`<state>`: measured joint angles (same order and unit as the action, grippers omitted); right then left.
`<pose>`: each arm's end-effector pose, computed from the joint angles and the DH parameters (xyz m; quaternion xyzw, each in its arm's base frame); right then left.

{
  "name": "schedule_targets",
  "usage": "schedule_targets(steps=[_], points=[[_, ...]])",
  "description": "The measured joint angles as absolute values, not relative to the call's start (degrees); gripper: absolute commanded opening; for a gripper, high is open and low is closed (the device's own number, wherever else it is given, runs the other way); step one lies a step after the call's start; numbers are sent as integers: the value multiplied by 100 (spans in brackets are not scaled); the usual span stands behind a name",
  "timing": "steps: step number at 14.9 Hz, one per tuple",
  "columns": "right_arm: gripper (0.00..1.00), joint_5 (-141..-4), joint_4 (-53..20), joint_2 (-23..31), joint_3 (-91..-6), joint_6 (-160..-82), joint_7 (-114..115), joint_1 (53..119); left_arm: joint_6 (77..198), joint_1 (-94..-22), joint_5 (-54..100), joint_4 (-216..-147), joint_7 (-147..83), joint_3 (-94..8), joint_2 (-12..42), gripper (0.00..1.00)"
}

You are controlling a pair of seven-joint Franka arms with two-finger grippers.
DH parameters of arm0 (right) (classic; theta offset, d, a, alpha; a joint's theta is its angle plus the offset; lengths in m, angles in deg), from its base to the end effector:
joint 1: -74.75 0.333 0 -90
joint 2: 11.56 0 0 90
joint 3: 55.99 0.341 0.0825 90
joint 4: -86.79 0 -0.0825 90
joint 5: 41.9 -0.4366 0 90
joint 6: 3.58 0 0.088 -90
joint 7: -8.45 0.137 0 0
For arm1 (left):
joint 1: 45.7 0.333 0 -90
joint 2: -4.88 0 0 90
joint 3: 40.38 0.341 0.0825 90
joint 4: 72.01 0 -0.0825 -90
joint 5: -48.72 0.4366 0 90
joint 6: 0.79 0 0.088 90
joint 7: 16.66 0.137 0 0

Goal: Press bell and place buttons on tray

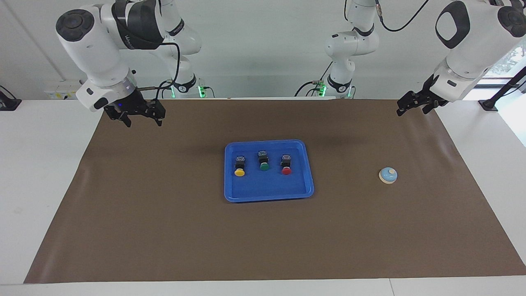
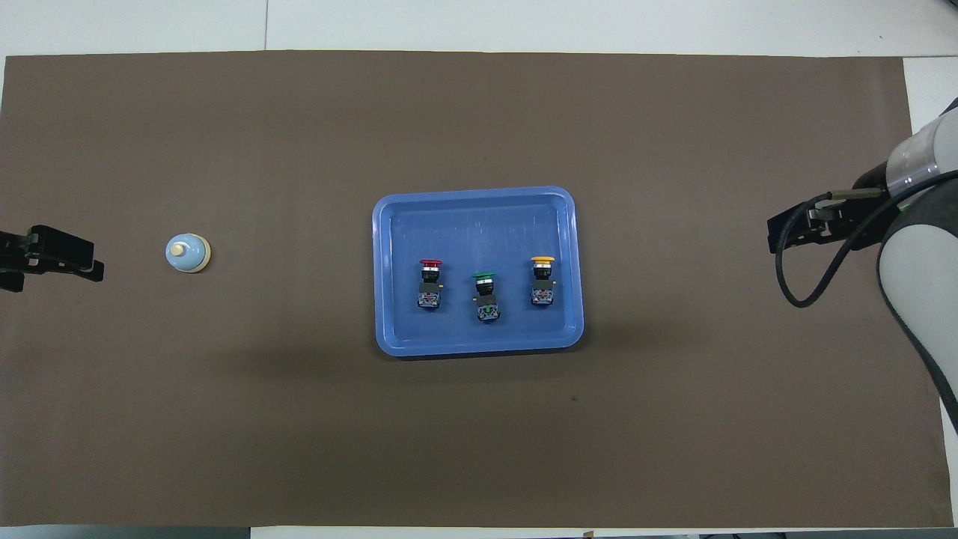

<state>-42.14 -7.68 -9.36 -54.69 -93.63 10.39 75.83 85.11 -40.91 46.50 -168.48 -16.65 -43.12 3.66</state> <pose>0.6098 0.0257 0.5556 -0.9983 -0.0037 0.0578 0.0003 0.5820 0.0151 0.5685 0.9963 0.0180 -0.0811 0.0203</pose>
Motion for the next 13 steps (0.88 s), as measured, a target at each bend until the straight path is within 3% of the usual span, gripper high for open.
schedule_targets(steps=[5,6,8,9,13], points=[[100,-4214,-768,-936,-5469,-9363,1039,7582,8476,-4091,4650,-16849,-1665,-4313,365,100],[100,-4214,-768,-936,-5469,-9363,1039,7582,8448,-4092,4650,-16850,-1682,-4316,359,78],[100,-4214,-768,-936,-5469,-9363,1039,7582,8481,-4110,4650,-16851,-1865,-4342,349,4],[100,-4214,-768,-936,-5469,-9363,1039,7582,8545,-4116,4650,-16867,-1935,-4352,346,0],[100,-4214,-768,-937,-5469,-9363,1039,7582,8969,-4027,4650,-17288,-1998,-4281,239,0]])
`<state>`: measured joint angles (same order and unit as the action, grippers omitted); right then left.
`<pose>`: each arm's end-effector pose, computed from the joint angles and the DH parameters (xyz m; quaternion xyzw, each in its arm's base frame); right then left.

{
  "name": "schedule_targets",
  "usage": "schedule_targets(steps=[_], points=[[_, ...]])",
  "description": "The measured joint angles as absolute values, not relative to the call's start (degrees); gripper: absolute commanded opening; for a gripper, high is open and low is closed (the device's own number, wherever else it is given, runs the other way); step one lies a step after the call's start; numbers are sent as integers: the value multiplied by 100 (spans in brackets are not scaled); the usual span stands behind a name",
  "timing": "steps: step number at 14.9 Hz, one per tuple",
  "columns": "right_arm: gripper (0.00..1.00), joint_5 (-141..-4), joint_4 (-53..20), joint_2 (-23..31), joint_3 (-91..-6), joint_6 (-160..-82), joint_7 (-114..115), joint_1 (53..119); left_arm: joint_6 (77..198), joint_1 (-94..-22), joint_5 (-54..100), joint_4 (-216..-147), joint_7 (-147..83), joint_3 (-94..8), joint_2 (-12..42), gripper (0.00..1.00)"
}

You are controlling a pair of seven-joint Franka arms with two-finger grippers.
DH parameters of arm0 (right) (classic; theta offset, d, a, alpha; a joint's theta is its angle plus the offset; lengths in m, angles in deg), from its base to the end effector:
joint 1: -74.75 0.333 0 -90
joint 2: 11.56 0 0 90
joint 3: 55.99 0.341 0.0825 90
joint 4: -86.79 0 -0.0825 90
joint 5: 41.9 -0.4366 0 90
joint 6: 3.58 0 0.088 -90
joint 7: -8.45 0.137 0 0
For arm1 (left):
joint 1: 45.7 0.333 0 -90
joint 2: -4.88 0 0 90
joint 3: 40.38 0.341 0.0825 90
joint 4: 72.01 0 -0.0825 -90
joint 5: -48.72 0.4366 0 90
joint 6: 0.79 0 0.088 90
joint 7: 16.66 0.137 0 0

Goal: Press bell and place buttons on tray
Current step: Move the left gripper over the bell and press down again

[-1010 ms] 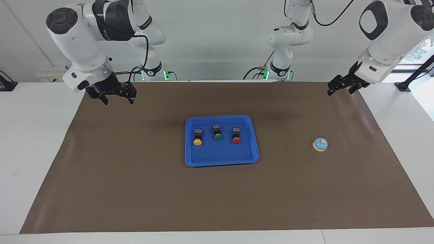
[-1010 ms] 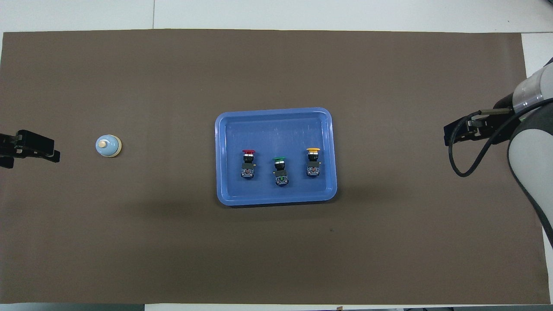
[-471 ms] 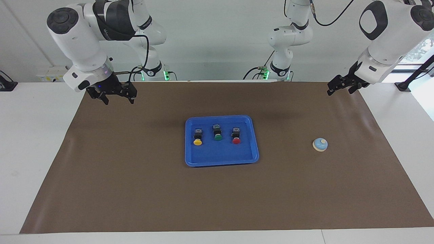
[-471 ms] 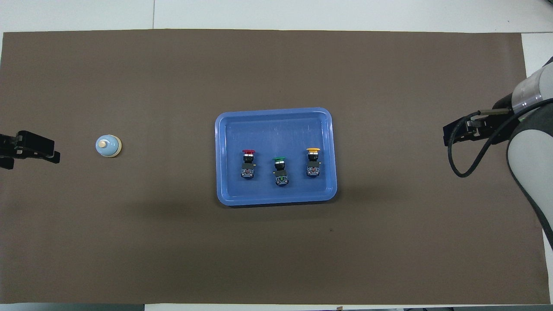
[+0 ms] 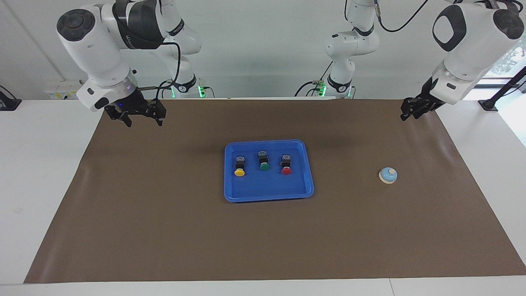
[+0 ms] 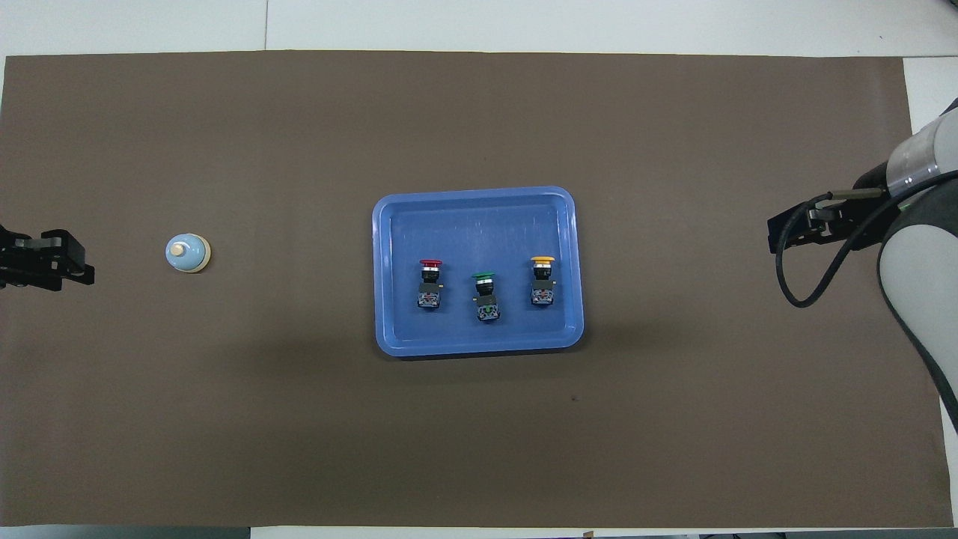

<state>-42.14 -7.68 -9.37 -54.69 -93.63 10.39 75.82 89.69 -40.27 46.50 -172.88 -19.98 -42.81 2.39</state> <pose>0.6098 0.0256 0.5557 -0.9983 -0.0036 0.0577 0.0004 0.5794 0.0247 0.5475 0.9958 0.0566 -0.0689 0.0182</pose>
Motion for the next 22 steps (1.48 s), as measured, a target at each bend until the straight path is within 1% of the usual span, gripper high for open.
schedule_targets(steps=[4,7,10,13,18,22], points=[[100,-4214,-768,-937,-5469,-9363,1039,7582,9918,-3890,4650,-17981,-1939,-4249,173,0],[100,-4214,-768,-937,-5469,-9363,1039,7582,10735,-3856,4650,-18406,-1847,-4251,473,0],[100,-4214,-768,-937,-5469,-9363,1039,7582,11598,-3856,4650,-18468,-1834,-4261,1112,0],[100,-4214,-768,-937,-5469,-9363,1039,7582,12006,-3859,4650,-18483,-1823,-4273,1429,0],[100,-4214,-768,-937,-5469,-9363,1039,7582,12538,-3873,4650,-18859,-1817,-4314,1519,0],[100,-4214,-768,-937,-5469,-9363,1039,7582,12617,-3910,4651,-18938,-1812,-4329,1518,0]])
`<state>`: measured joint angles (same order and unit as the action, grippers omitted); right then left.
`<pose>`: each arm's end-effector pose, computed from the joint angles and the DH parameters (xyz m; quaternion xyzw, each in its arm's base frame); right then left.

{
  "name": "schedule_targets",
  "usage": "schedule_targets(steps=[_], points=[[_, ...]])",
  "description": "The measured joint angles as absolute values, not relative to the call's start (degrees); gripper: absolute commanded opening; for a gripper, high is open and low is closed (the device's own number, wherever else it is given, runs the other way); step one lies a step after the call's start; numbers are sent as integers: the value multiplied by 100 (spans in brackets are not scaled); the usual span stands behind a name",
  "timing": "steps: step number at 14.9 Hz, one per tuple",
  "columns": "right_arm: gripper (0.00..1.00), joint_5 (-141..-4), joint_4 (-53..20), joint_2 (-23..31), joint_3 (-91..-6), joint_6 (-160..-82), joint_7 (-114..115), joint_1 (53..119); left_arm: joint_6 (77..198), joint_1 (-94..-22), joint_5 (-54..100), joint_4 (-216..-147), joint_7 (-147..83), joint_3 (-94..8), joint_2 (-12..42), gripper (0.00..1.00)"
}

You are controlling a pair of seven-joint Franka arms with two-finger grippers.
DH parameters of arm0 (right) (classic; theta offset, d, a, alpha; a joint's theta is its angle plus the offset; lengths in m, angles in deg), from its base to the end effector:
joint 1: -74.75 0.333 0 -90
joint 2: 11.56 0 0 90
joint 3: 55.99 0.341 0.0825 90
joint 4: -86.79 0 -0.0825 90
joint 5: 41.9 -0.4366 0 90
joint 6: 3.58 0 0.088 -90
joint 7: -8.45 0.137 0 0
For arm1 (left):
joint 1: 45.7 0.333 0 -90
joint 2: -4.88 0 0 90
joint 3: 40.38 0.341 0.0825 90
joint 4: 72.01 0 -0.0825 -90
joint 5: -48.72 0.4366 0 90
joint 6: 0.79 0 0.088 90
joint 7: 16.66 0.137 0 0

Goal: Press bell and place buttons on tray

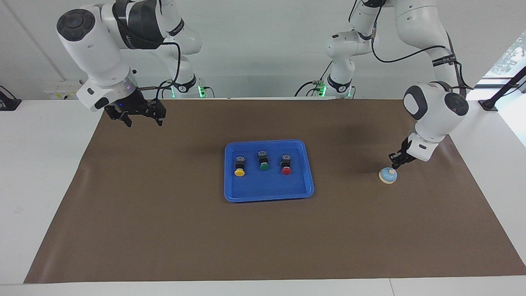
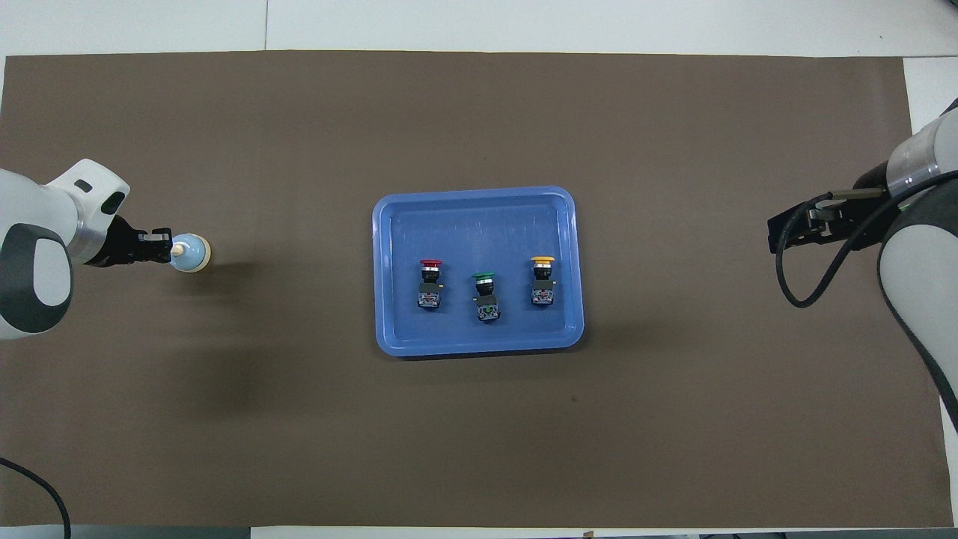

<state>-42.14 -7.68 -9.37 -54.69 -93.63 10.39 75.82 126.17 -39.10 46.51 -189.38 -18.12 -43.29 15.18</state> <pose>0.6098 0.0256 0.5557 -0.9983 -0.0036 0.0577 0.0004 0.6233 0.0384 0.3144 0.9982 0.0570 -0.0057 0.0200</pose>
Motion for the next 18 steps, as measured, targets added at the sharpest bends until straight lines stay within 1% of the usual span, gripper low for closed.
schedule_targets(steps=[4,9,10,11,12,13,15,18], points=[[100,-4214,-768,-937,-5469,-9363,1039,7582,12972,-3965,4650,-19157,-1811,-4340,1551,0],[100,-4214,-768,-937,-5469,-9363,1039,7582,12948,-3963,4650,-19146,-1802,-4330,1537,1],[100,-4214,-768,-937,-5469,-9363,1039,7582,12752,-3962,4650,-19060,-1801,-4326,1551,20],[100,-4214,-768,-937,-5469,-9363,1039,7582,12447,-3961,4650,-18892,-1798,-4323,1557,41],[100,-4214,-768,-938,-5469,-9363,1039,7582,12039,-3961,4650,-18629,-1794,-4323,1555,72],[100,-4214,-768,-938,-5469,-9363,1039,7582,11618,-3961,4650,-18321,-1794,-4325,1549,100],[100,-4214,-768,-938,-5469,-9363,1039,7582,11118,-3965,4650,-17874,-1794,-4334,1498,100],[100,-4214,-768,-938,-5469,-9363,1039,7582,10803,-3976,4650,-17714,-1795,-4346,1291,100]])
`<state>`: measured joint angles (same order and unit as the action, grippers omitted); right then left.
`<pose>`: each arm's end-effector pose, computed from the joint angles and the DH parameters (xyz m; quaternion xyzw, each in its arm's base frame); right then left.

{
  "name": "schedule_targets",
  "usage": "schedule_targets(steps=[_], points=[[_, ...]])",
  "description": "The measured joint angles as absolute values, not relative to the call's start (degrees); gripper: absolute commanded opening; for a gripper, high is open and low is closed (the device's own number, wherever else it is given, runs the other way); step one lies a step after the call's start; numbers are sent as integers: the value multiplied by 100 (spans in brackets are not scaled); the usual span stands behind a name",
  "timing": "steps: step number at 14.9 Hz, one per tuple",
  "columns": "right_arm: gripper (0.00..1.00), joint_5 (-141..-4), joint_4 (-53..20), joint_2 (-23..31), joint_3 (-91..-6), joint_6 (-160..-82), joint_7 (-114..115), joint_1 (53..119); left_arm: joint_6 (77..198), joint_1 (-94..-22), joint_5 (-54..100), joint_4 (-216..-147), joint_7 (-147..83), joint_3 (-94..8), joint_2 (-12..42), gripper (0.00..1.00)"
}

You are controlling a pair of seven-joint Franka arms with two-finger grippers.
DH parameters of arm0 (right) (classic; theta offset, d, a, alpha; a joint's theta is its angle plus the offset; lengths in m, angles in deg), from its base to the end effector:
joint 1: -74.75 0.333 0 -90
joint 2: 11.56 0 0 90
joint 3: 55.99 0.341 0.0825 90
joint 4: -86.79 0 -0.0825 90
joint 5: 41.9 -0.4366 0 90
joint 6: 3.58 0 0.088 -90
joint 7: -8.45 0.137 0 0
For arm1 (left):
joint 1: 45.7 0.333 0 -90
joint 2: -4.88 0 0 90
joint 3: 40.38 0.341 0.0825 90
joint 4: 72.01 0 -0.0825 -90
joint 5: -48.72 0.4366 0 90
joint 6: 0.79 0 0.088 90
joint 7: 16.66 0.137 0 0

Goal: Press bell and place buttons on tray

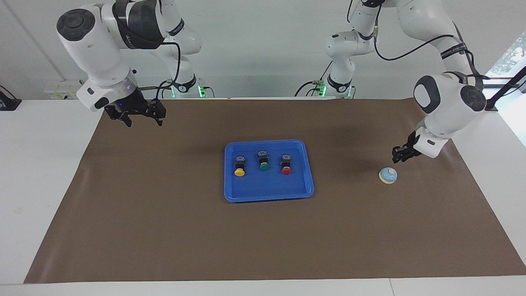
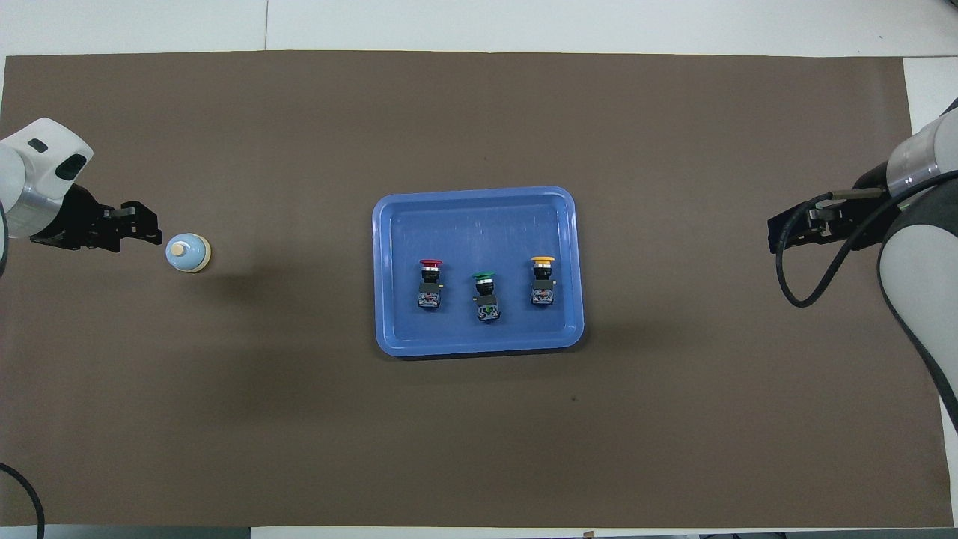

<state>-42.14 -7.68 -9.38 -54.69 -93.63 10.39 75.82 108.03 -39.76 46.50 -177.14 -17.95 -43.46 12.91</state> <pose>0.6098 0.0256 0.5558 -0.9983 -0.0036 0.0576 0.0004 0.6399 0.0290 0.4202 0.9981 0.0432 -0.0375 0.0224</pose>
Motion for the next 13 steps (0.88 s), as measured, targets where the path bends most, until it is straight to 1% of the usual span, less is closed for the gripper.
schedule_targets(steps=[5,9,13], points=[[100,-4214,-769,-939,-5469,-9363,1039,7582,9785,-3985,4650,-17709,-1795,-4343,679,100],[100,-4214,-769,-939,-5469,-9363,1039,7582,9147,-3986,4650,-17718,-1795,-4336,452,100],[100,-4214,-769,-940,-5469,-9363,1039,7582,9212,-3989,4650,-17739,-1791,-4334,410,100]])
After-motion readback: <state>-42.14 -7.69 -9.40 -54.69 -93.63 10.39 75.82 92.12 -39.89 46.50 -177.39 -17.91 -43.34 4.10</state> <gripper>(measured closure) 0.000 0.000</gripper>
